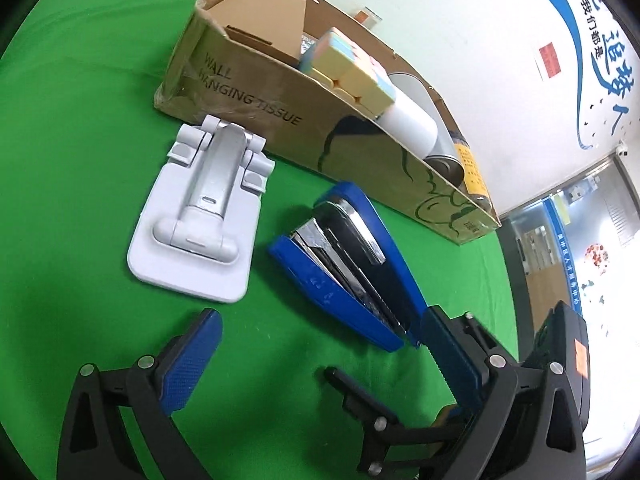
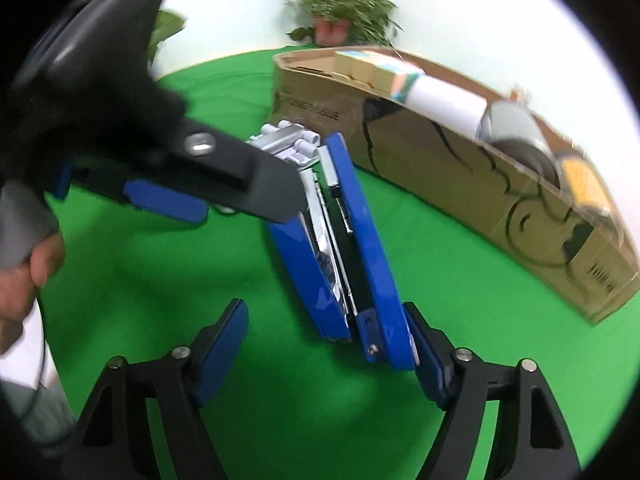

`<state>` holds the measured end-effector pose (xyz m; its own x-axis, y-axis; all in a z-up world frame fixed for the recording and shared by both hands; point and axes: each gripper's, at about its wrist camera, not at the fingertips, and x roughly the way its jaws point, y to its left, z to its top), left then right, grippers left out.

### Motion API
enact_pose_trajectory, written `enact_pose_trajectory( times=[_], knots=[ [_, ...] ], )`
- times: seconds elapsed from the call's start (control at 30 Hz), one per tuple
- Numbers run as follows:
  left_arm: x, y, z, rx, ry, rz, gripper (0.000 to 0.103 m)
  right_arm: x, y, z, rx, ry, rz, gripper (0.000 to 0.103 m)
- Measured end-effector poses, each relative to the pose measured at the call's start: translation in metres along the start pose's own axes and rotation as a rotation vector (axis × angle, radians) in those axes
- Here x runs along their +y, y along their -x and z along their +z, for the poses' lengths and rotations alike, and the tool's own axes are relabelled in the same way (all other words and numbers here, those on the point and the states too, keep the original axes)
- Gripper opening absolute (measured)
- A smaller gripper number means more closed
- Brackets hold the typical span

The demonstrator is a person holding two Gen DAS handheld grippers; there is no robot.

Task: Organize rigid objects
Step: 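Close both grippers on the blue stapler and lift it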

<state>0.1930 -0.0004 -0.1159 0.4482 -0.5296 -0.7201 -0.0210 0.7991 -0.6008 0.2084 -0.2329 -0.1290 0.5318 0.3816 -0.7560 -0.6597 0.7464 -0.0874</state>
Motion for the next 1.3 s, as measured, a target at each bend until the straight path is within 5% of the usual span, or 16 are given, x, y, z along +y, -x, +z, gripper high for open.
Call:
enact_pose_trajectory(
  times=[0.03,0.1,0.27,0.5,0.63,0.73,0.93,0.97,1.03,1.07,1.17,1.3],
  knots=[
    [0.002,0.0,0.001,0.007,0.002,-0.004,0.1,-0.001,0.0,0.002,-0.004,-0.013,-0.004,0.048],
    [0.001,-0.006,0.001,0.007,-0.004,-0.011,0.1,-0.002,0.002,0.004,-0.005,-0.031,-0.012,0.037],
    [-0.015,-0.021,0.007,0.037,-0.003,-0.051,0.1,-0.014,0.01,0.004,0.018,-0.17,0.074,0.035],
    [-0.063,-0.043,0.001,0.091,-0.078,-0.129,0.095,-0.063,0.024,-0.027,0.057,-0.646,0.428,0.034],
    [-0.102,-0.061,0.002,0.124,-0.155,-0.157,0.089,-0.076,0.031,-0.049,0.062,-0.788,0.521,0.036],
    [-0.125,-0.076,0.002,0.151,-0.211,-0.159,0.085,-0.084,0.045,-0.057,0.037,-0.825,0.435,0.05],
    [-0.162,-0.101,0.004,0.189,-0.298,-0.15,0.081,-0.098,0.059,-0.07,0.018,-0.873,0.372,0.053],
    [-0.165,-0.103,0.005,0.2,-0.3,-0.155,0.081,-0.093,0.058,-0.066,0.019,-0.855,0.35,0.055],
    [-0.167,-0.105,0.007,0.215,-0.29,-0.168,0.081,-0.093,0.057,-0.061,0.007,-0.814,0.302,0.084],
    [-0.166,-0.103,0.009,0.207,-0.283,-0.17,0.081,-0.091,0.056,-0.053,-0.006,-0.786,0.255,0.087],
    [-0.162,-0.092,0.014,0.161,-0.276,-0.15,0.084,-0.084,0.064,-0.05,-0.061,-0.647,0.102,0.089],
    [-0.158,-0.074,0.015,0.07,-0.288,-0.107,0.1,-0.065,0.067,-0.058,-0.106,-0.482,-0.044,0.089]
  ],
)
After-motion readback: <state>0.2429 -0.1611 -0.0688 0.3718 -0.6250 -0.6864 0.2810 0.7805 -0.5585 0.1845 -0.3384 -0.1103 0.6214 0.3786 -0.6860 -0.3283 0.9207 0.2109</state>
